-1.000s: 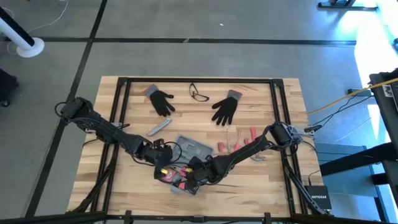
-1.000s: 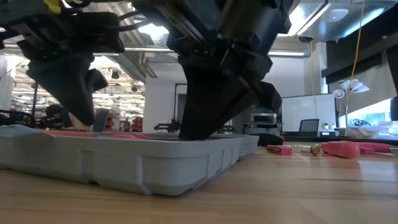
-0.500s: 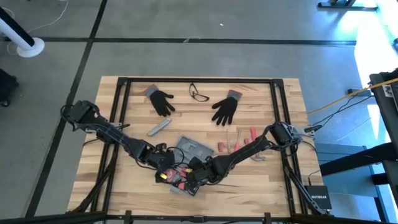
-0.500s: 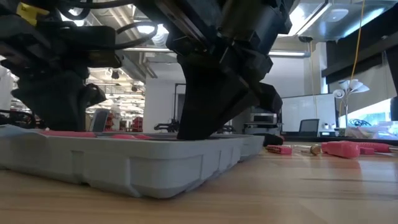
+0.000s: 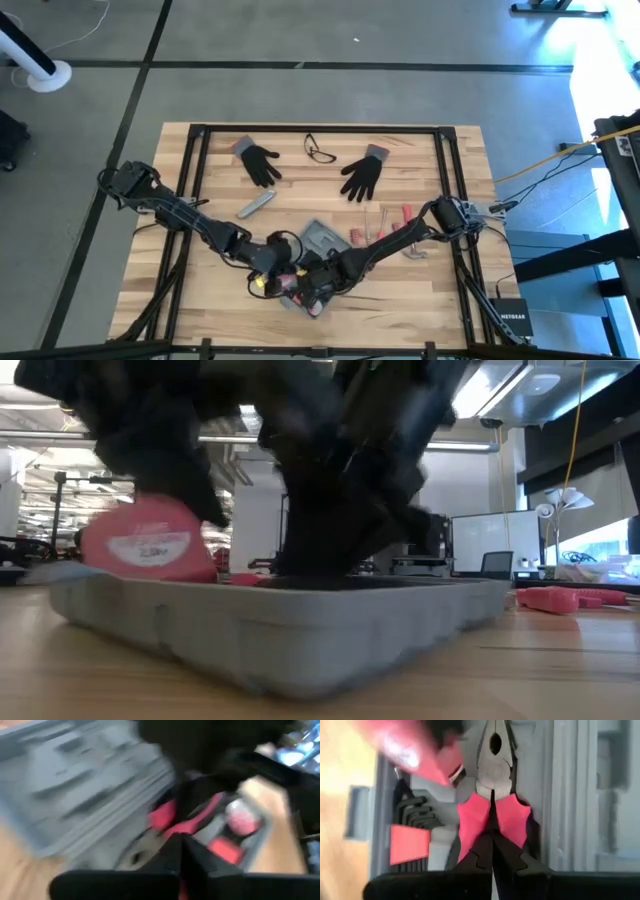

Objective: Prefit tool cases

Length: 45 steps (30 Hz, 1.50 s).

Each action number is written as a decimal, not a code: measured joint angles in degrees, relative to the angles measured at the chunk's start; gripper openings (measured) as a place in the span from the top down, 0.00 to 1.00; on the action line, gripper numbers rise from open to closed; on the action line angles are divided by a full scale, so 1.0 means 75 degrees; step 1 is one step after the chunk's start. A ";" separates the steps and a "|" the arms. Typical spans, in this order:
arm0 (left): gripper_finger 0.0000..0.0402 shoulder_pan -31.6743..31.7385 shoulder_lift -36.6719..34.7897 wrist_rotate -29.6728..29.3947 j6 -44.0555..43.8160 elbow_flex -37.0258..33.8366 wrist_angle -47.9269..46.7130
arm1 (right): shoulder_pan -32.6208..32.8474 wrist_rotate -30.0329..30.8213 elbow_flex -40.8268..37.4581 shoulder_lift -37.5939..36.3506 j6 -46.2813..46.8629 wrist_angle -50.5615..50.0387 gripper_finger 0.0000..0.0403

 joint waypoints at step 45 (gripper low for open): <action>1.00 -0.2010 -0.0114 -0.2305 -0.2679 -0.0091 -0.2263 | -0.0177 -0.0944 0.0000 -0.0185 -0.0963 0.0429 0.53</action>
